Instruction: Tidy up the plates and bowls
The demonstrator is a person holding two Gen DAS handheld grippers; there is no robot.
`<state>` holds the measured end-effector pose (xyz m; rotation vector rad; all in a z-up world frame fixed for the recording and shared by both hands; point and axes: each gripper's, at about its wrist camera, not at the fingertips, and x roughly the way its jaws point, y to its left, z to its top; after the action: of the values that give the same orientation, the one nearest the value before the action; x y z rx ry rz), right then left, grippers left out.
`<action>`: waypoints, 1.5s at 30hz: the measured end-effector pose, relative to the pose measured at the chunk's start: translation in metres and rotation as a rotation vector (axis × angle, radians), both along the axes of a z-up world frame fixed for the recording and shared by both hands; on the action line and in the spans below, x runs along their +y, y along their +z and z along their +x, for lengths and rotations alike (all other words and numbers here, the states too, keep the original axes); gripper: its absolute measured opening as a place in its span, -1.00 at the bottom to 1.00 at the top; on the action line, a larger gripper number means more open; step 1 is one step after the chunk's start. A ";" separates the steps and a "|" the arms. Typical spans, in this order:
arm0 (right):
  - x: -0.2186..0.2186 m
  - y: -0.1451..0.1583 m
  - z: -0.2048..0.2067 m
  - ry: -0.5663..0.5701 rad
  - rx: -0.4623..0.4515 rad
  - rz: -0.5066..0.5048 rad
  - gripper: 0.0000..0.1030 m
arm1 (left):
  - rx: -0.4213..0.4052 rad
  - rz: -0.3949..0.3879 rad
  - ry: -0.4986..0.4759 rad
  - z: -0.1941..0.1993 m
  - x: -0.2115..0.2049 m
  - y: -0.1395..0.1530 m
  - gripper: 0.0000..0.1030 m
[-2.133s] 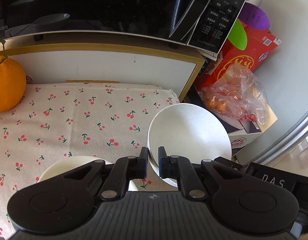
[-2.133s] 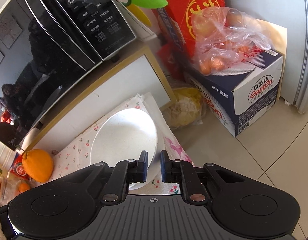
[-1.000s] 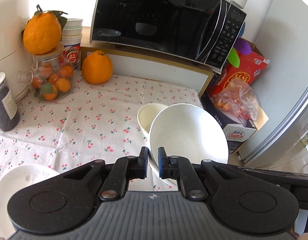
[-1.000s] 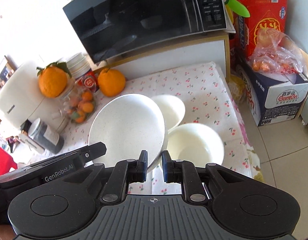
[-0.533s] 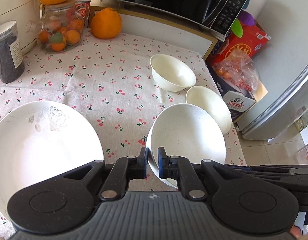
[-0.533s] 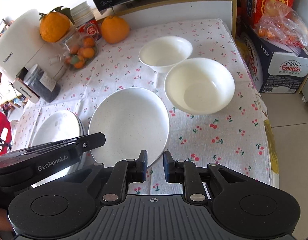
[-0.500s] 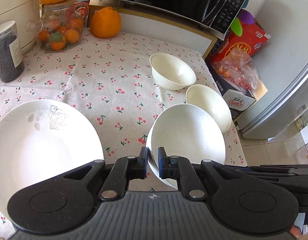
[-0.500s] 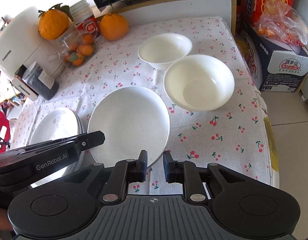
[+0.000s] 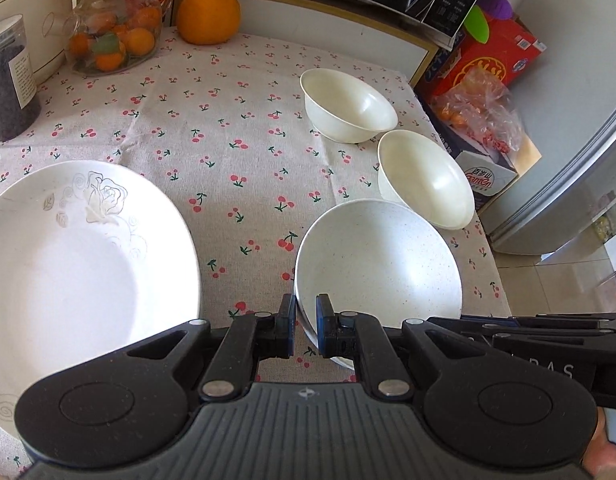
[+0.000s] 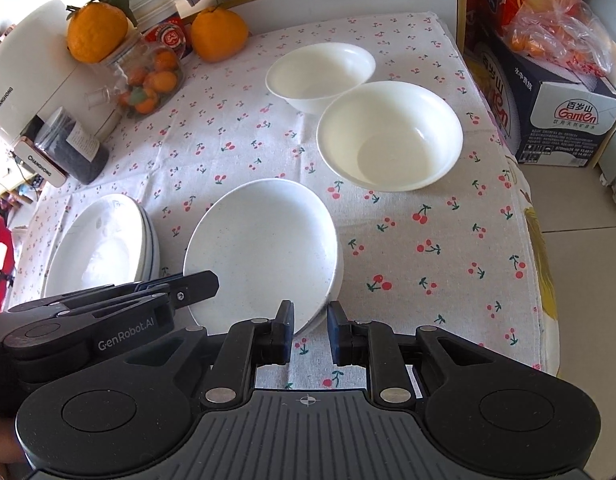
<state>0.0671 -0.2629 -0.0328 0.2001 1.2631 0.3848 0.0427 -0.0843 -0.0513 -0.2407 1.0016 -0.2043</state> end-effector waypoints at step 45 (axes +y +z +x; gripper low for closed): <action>-0.073 -0.004 0.048 -0.353 -0.074 -0.007 0.20 | -0.144 0.075 -0.009 0.062 -0.023 0.032 0.49</action>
<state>0.1152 -0.3355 -0.0368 0.3927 1.1294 0.0826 0.1047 -0.1077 -0.0194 -0.1512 0.8662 -0.1892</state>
